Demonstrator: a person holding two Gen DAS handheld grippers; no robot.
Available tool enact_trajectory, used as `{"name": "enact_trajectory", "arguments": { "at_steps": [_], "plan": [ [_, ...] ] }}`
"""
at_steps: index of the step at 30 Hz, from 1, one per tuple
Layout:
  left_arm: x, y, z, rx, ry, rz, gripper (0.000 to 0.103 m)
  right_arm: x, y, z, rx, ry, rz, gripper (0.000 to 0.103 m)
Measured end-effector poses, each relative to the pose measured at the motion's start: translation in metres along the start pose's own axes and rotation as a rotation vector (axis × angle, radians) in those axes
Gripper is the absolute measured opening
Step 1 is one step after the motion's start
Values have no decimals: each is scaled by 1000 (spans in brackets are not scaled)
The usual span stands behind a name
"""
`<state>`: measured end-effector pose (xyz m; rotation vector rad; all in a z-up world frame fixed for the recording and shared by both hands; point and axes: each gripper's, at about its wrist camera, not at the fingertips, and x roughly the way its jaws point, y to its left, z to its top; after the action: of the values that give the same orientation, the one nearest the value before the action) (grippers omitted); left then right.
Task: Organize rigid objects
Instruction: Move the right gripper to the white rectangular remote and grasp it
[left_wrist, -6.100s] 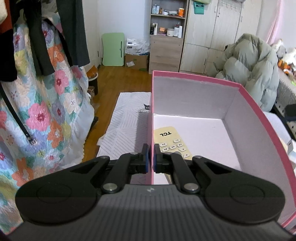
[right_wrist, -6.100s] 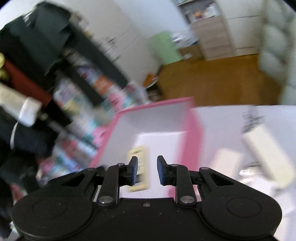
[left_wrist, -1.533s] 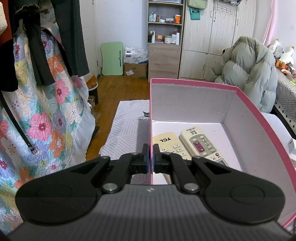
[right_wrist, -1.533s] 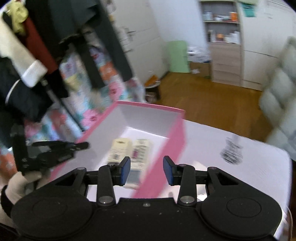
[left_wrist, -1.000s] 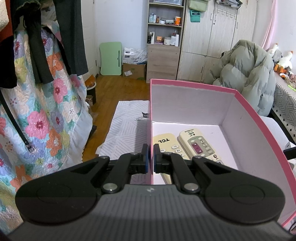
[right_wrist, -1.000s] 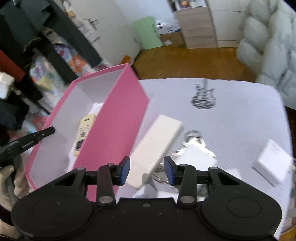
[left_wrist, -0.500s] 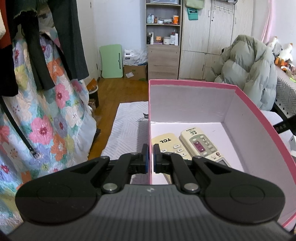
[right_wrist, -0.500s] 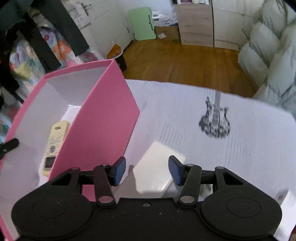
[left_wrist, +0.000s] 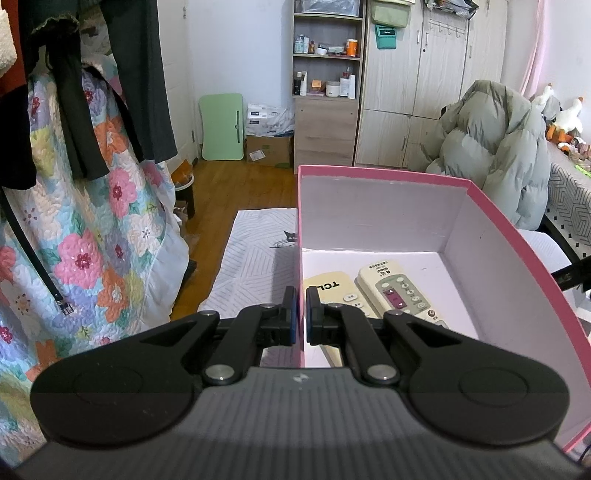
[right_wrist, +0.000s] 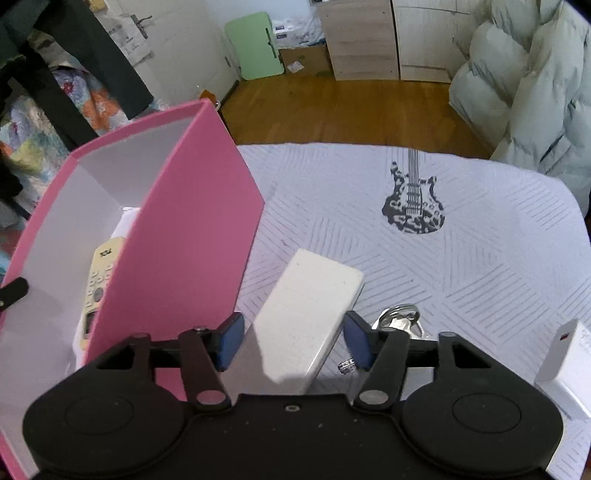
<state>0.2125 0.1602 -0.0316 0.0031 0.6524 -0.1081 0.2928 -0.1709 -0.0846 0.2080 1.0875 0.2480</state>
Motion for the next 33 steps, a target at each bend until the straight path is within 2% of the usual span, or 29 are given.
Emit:
{"name": "enact_trajectory", "arguments": {
  "at_steps": [1,5,9,12,13,14,16,19,21,22,25,27,29,33],
  "plan": [
    [0,1,0,-4,0,-2,4,3,0,2,-1,-17,2,72],
    [1,-1,0,-2,1,0,4,13,2,14,-61,-49,-53,72],
    [0,-3,-2,8,3,4,4,12,-2,15,-105,-52,-19,70],
    [0,-3,-2,9,3,6,4,4,-1,16,-143,-102,-2,67],
    [0,-3,-2,6,3,3,4,0,2,15,-161,-127,-15,37],
    [0,-4,-2,6,3,3,4,-3,3,17,-180,-152,-26,31],
    [0,-4,-2,9,3,5,4,-3,0,25,-169,-152,-10,33],
    [0,-3,-2,11,3,7,4,0,-6,32,-108,-86,-34,34],
    [0,-1,-2,1,3,2,4,-6,-9,28,-62,-79,-3,45],
    [0,0,-2,-4,3,0,4,-6,-10,26,-45,-68,15,55],
    [0,1,-2,-4,3,-1,4,-5,-6,10,-46,-47,44,57],
    [0,2,-2,-4,3,-1,4,-2,-1,4,-67,-39,64,63],
    [0,1,-1,-4,4,3,4,3,1,2,-83,-39,47,66],
    [1,2,-1,-12,4,0,4,5,-5,2,-125,-46,71,69]
  ]
}}
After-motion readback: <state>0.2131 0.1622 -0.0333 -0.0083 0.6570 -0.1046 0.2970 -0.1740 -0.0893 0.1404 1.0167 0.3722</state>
